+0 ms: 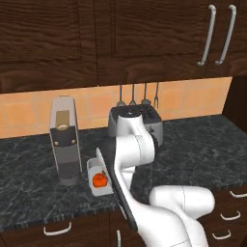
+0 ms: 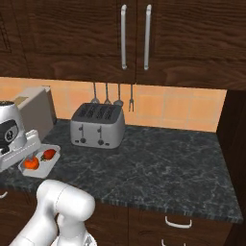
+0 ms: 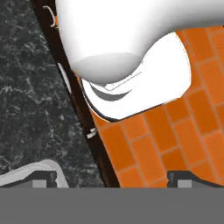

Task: Take the meat container that has the fish and place it on the second highest rack of the freezer. Then take the vegetable container that has the tomato and squash and place it on the highest rack of the freezer.

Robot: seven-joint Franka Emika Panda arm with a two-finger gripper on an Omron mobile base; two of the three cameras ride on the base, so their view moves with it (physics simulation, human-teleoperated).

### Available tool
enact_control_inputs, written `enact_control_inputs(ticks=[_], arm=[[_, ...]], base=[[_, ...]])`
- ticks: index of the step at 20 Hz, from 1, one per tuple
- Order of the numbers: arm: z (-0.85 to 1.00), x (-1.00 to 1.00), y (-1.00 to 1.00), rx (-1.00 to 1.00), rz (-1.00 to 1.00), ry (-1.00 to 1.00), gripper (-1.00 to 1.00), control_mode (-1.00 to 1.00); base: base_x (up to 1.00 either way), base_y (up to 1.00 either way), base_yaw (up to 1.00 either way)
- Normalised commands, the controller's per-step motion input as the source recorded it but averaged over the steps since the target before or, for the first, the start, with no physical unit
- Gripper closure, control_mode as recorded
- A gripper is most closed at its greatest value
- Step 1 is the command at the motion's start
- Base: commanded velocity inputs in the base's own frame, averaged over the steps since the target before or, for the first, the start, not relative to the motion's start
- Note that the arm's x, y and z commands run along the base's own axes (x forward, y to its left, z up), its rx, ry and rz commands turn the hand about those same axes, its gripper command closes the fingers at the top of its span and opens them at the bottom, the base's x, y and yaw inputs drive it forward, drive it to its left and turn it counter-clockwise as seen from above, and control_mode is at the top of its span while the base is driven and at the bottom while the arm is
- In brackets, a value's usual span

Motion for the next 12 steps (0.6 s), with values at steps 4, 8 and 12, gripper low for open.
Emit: enact_control_inputs(ticks=[4,8,12], arm=[[-0.72,0.78,0.33,-0.02,0.1,0.03,-1.0,-1.0],[-0.71,0.24,0.18,-0.05,0.09,-0.05,-1.0,-1.0],[-0.49,0.37,0.02,0.0,0.04,-0.04,-1.0,-1.0]], base=[[0.0,0.0,0.0],[0.0,0.0,0.0],[0.0,0.0,0.0]])
